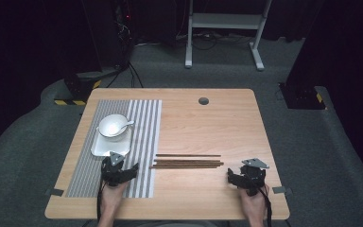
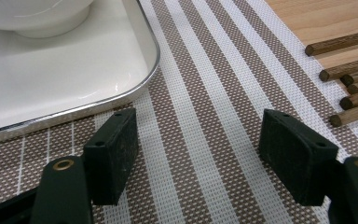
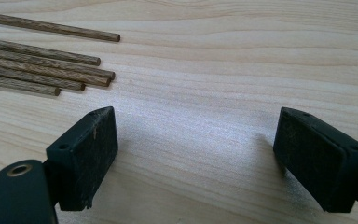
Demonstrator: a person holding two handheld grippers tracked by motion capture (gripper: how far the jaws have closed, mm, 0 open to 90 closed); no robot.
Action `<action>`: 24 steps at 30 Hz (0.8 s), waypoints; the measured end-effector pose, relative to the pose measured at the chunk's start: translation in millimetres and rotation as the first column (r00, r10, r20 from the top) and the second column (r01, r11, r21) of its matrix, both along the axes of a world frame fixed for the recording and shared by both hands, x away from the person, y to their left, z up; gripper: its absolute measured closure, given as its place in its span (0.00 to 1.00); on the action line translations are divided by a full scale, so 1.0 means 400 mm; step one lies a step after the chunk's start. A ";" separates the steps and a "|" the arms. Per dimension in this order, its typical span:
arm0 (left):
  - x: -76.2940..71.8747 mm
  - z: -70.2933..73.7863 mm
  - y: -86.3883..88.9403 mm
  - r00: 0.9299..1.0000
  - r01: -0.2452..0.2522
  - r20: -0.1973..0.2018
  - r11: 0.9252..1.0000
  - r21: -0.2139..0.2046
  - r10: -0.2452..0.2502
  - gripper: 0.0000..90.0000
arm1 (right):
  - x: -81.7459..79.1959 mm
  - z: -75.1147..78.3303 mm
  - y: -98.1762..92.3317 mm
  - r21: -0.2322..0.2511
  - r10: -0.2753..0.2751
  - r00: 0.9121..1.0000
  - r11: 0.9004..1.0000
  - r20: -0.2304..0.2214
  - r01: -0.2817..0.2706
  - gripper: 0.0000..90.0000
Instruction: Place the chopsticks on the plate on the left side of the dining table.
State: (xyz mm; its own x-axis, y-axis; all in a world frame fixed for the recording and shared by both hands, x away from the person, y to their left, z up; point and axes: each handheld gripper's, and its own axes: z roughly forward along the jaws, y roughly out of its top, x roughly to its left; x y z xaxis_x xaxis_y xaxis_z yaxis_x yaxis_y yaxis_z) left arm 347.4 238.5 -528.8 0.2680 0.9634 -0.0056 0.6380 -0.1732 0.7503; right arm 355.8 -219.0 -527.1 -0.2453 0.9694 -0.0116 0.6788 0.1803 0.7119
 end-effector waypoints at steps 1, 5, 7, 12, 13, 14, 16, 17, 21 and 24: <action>0.000 0.000 0.000 1.000 0.001 -0.001 1.000 0.000 -0.001 0.31 | 0.000 0.000 0.000 0.000 0.001 1.000 1.000 0.000 -0.001 0.15; -0.001 0.002 0.004 1.000 0.011 -0.007 1.000 -0.021 -0.011 0.31 | 0.000 0.000 0.000 -0.002 0.005 1.000 1.000 0.001 -0.005 0.15; -0.002 0.004 0.005 1.000 0.019 -0.014 0.999 -0.029 -0.019 0.31 | 0.000 0.000 0.000 -0.002 0.005 1.000 1.000 0.001 -0.005 0.15; -0.003 0.014 0.007 0.999 0.031 -0.015 0.998 -0.058 -0.032 0.30 | -0.001 0.000 0.002 0.000 0.003 1.000 1.000 -0.001 -0.003 0.15; -0.003 0.014 0.007 0.999 0.031 -0.015 0.998 -0.058 -0.032 0.30 | -0.001 0.000 0.002 0.000 0.003 1.000 1.000 -0.001 -0.003 0.15; -0.005 0.017 0.007 0.999 0.036 -0.009 0.997 -0.074 -0.037 0.30 | -0.001 0.000 0.002 0.000 0.003 1.000 1.000 -0.001 -0.003 0.15; -0.007 0.020 0.007 0.999 0.044 -0.008 0.996 -0.081 -0.045 0.30 | -0.001 0.000 0.002 0.001 0.003 1.000 1.000 -0.001 -0.003 0.15; -0.007 0.020 0.007 0.999 0.044 -0.008 0.996 -0.081 -0.045 0.30 | -0.001 0.000 0.002 0.001 0.003 1.000 1.000 -0.001 -0.003 0.15; -0.009 0.033 0.007 0.999 0.050 0.002 0.995 -0.083 -0.050 0.29 | -0.001 0.000 0.003 0.001 0.006 1.000 1.000 -0.001 -0.006 0.16; -0.009 0.039 0.005 0.998 0.054 0.014 0.994 -0.091 -0.053 0.29 | -0.001 0.000 0.002 -0.004 0.016 1.000 1.000 0.003 -0.016 0.16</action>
